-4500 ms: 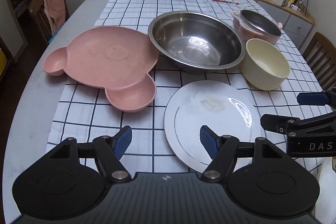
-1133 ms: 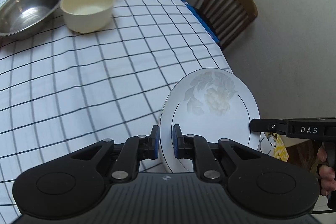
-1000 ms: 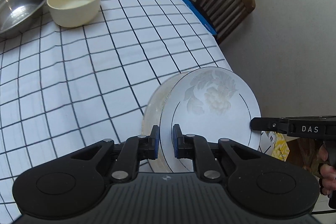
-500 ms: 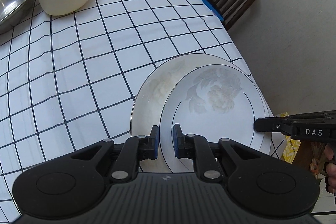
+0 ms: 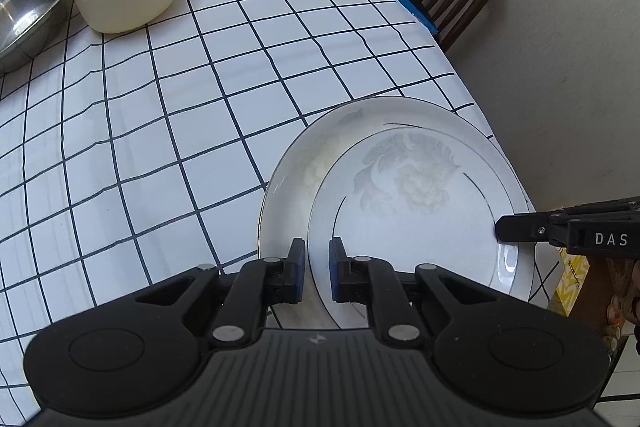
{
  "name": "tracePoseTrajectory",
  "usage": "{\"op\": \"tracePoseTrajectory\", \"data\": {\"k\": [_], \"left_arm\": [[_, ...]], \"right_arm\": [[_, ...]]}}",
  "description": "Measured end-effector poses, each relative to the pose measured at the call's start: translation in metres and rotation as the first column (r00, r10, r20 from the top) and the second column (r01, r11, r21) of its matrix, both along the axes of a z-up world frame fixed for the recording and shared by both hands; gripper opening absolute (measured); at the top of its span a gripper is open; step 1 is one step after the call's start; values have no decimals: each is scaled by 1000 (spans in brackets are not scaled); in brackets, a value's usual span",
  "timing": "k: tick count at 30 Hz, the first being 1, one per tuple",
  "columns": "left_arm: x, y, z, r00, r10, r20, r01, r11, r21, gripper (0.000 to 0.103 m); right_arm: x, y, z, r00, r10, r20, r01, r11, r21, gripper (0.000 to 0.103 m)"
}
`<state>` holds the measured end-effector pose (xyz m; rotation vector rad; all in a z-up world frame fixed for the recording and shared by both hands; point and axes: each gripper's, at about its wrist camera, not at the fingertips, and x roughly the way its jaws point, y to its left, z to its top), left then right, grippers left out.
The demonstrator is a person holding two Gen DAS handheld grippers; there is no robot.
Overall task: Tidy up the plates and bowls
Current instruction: 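Carry the small floral plate with both grippers onto the large plate, then open both grippers and lift them away from the stacked plates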
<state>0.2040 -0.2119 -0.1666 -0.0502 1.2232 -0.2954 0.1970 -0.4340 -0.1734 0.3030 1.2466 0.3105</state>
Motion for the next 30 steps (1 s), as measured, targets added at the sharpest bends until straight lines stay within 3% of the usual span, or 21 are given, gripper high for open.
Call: {"op": "tracePoseTrajectory", "data": {"k": [13,17,23,30], "left_arm": [[-4,10,10,998,48,27,-48,999,-17,12],[-10,11,17,997,57,45,-56,998,-20,12],[-19,11,35,994,67,91,-65,998,-23,12],[-32,16,60,982,99,159,-95,995,-29,12]], "right_arm": [[4,6,1,999,28,14,-28,999,-42,8],[2,9,8,997,57,45,-54,996,-76,18],[-4,17,28,988,115,100,-105,990,-99,22],[-14,39,57,956,203,210,-176,975,-138,34]]}}
